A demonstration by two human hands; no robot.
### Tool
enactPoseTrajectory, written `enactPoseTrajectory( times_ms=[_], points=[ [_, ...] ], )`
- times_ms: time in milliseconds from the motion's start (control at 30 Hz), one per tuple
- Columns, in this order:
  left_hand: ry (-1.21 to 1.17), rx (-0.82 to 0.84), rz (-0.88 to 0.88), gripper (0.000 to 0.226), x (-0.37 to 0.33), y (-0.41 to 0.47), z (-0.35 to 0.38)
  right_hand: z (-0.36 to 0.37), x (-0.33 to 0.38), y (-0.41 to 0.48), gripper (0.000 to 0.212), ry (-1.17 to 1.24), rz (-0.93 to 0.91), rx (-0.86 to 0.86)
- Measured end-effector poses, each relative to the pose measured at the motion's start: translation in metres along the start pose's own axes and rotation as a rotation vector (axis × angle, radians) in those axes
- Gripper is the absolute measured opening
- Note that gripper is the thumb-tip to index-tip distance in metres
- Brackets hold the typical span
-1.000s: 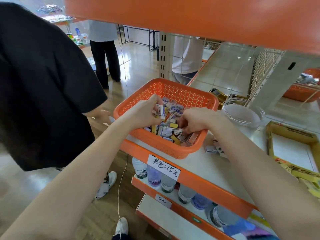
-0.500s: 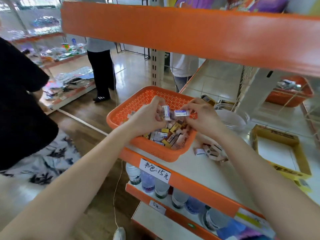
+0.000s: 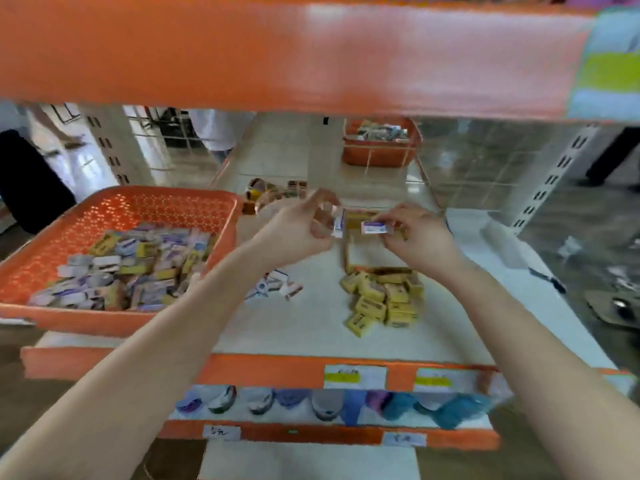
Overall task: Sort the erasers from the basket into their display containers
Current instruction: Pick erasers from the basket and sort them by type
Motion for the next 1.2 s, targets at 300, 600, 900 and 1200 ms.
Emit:
enactPoseTrajectory(
  times_ms=[300, 600, 900, 1200],
  points=[
    [-0.03, 0.326, 0.151, 0.05, -0.092, 0.045, 0.106, -0.078, -0.096, -0.082, 0.022, -0.071, 0.246, -0.112],
    [0.179, 0.559, 0.296, 0.05, -0.121, 0.043, 0.164, -0.088, -0.134, -0.115, 0.027, -0.051, 0.401, -0.082],
    [0.228, 0.432, 0.252, 0.049, -0.105, 0.039, 0.138, -0.074, -0.117, -0.09, 0.03, -0.026, 0.39, -0.09],
    [0.186, 0.245, 0.119, 0.044, -0.063, 0.022, 0.065, -0.036, -0.051, -0.036, 0.027, 0.002, 0.141, -0.011]
  ],
)
Point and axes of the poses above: each hand's wrist, its own y-axis towards the middle knuckle, its own z-axis out of the palm, x = y × z, the point moved 4 cm from there along y, towards the middle knuckle, and after that the axes turned 4 degrees about y, right-handed, at the moved point
